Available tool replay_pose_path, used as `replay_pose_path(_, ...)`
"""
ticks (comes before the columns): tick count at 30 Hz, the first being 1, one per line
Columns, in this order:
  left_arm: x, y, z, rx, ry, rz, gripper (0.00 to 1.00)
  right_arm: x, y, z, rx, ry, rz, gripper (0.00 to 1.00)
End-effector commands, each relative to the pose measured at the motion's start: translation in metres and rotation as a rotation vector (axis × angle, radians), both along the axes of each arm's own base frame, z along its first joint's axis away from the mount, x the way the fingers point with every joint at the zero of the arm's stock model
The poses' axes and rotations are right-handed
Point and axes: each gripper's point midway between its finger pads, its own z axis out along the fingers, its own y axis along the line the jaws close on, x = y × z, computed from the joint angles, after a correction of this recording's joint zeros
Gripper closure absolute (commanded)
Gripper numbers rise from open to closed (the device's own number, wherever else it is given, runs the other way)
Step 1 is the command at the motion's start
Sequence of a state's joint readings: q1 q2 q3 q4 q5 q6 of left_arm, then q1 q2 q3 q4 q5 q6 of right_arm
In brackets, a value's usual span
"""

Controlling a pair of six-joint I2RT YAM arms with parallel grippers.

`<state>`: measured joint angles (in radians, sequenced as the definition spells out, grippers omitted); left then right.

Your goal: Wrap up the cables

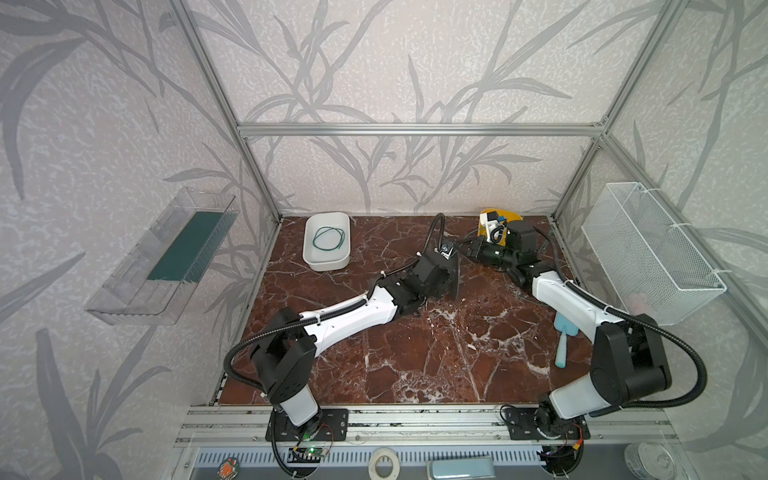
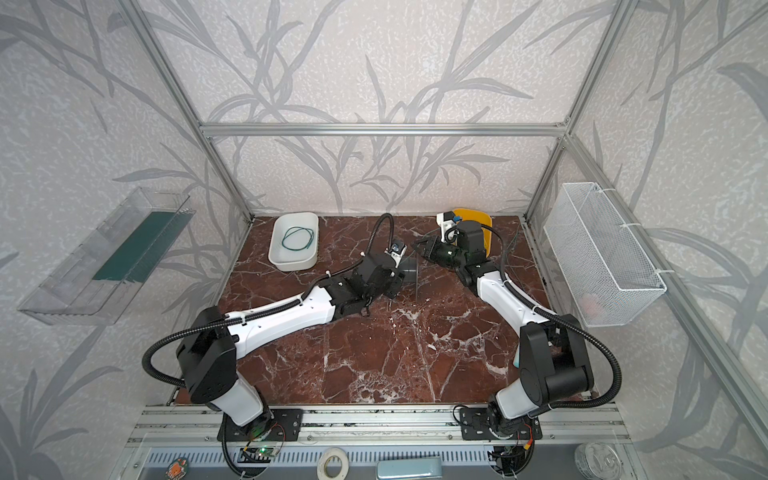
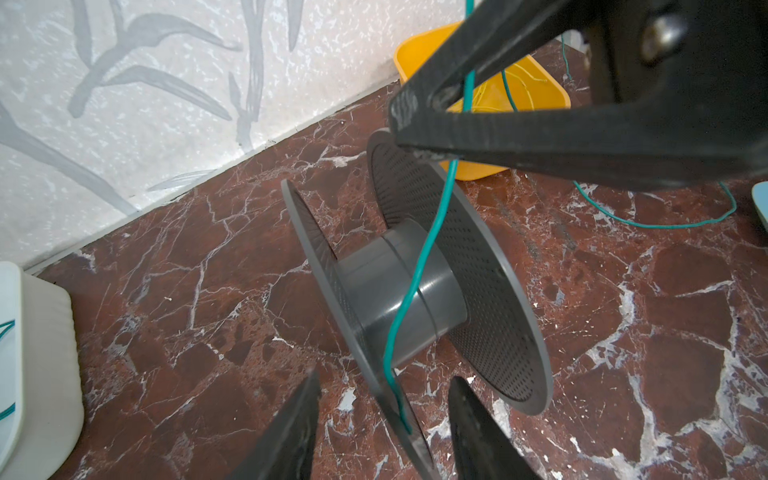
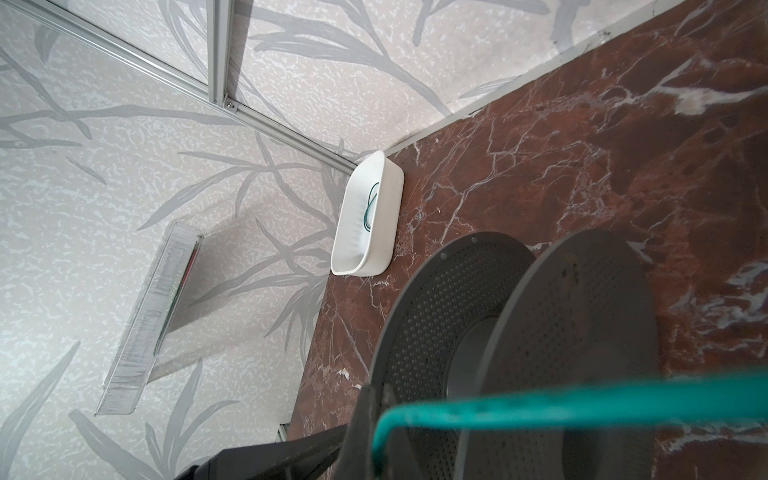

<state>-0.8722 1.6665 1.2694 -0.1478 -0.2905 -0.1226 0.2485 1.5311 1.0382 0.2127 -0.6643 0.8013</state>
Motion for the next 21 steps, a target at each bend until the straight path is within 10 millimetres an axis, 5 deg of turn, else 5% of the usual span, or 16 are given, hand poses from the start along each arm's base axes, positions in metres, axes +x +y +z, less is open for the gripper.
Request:
replay_pose_path(1,0.006,0.005,0.012,-0.014,-0.002,-0.001,0.5,-0.002,-0.001,0.002,0.014,-0.012,0.01,1.0)
replay_pose_path(14,0.014,0.012,0.001,0.082,0.013,-0.019,0.52,-0.004,-0.001,-0.002,0.02,-0.001,0.013,1.0)
replay_pose_path(21,0.003,0.006,0.027,-0.013,0.02,-0.061,0.45,-0.003,0.0,-0.001,0.024,-0.002,0.012,1.0)
